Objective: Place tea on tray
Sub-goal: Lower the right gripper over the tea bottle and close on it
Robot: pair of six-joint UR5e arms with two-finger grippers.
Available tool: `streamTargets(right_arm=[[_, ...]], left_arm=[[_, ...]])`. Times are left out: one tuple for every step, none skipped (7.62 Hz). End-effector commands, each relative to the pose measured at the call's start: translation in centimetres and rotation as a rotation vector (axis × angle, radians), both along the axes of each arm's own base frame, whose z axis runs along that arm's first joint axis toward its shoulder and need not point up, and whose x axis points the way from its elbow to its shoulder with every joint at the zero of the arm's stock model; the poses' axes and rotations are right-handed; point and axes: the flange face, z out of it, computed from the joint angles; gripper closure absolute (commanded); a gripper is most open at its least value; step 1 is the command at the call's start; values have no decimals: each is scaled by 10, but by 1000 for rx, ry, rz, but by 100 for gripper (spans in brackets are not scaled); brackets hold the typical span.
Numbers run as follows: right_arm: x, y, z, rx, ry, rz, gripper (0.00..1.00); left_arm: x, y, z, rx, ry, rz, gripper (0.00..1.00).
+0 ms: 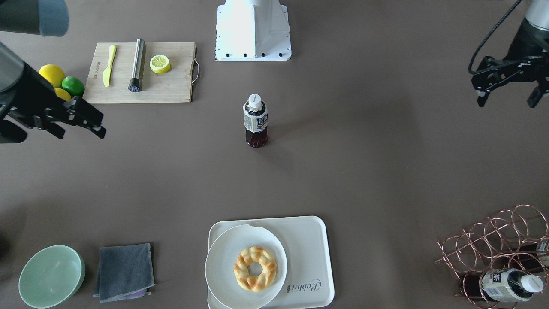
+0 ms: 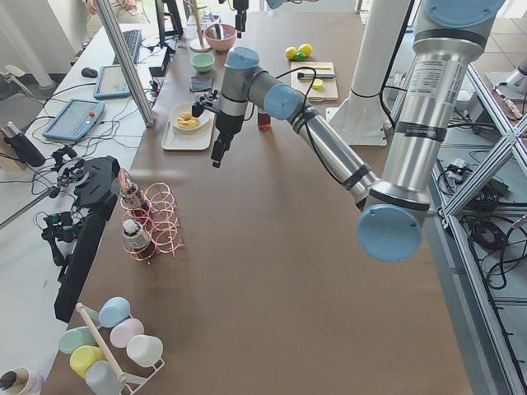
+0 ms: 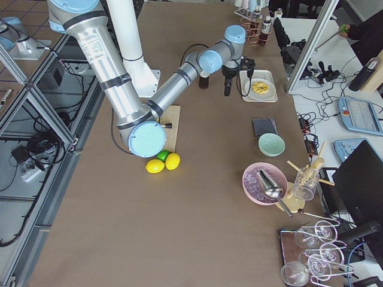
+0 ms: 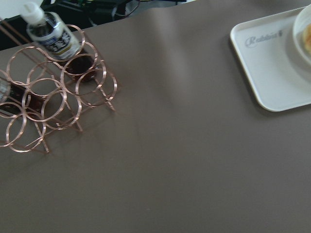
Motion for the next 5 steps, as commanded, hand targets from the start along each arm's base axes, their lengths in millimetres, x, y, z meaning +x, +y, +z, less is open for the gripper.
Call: streamTargets(right_arm=[[-150, 67, -138, 3, 6, -20, 0], [-180, 95, -183, 27, 45, -42, 0], [-199, 118, -212, 49, 38, -65, 0], [-226, 136, -226, 53, 54, -45, 0], [-259, 145, -243, 85, 87, -30, 0]], left_arm=[[-132, 7, 115, -52, -65, 67, 2], [-163, 20, 146, -68, -70, 87, 2], [-188, 27, 163, -74, -77, 79, 2], [-205, 38, 181, -82, -84, 89, 2], [-218, 43, 191, -84, -87, 85, 2]])
